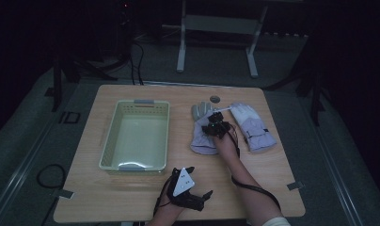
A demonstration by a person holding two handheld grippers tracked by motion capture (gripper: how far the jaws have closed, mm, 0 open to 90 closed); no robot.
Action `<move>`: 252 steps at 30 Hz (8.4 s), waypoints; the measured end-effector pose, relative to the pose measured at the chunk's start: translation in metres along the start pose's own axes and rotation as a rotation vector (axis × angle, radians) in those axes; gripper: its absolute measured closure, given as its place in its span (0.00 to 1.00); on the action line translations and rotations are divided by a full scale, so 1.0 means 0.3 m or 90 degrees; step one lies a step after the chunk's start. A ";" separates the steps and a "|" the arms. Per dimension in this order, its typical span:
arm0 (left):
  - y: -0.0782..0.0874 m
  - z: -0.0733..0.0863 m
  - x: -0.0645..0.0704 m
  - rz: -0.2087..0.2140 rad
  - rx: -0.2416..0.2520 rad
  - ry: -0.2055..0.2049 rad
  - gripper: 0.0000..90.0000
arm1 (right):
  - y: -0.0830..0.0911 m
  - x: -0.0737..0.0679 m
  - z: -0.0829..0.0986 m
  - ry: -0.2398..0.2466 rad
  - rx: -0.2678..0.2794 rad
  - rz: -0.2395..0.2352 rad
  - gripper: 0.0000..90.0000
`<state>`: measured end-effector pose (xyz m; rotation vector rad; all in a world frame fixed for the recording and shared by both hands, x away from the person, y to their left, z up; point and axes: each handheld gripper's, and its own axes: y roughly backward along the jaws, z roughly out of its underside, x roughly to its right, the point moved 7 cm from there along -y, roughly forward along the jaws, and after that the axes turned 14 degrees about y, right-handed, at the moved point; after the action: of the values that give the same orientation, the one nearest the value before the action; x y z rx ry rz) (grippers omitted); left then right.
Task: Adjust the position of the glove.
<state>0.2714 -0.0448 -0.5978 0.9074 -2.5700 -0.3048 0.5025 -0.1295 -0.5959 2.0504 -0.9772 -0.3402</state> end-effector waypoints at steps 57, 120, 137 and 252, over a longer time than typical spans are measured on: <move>-0.001 0.000 0.000 -0.005 0.000 -0.001 0.00 | 0.223 -0.077 0.224 0.060 0.018 -0.036 0.82; -0.001 -0.001 -0.006 -0.012 -0.002 0.006 0.00 | 0.257 0.563 0.267 -0.016 0.047 0.054 0.60; -0.002 0.000 -0.005 -0.015 -0.001 0.005 0.00 | 0.227 0.533 0.294 -0.062 0.013 0.029 0.87; -0.002 0.000 -0.005 -0.020 -0.001 0.003 0.00 | 0.676 0.313 0.353 -0.039 0.107 0.024 0.89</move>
<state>0.2730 -0.0444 -0.5984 0.9482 -2.5520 -0.3137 0.4021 -0.3324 -0.4965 2.1806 -1.1121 -0.3114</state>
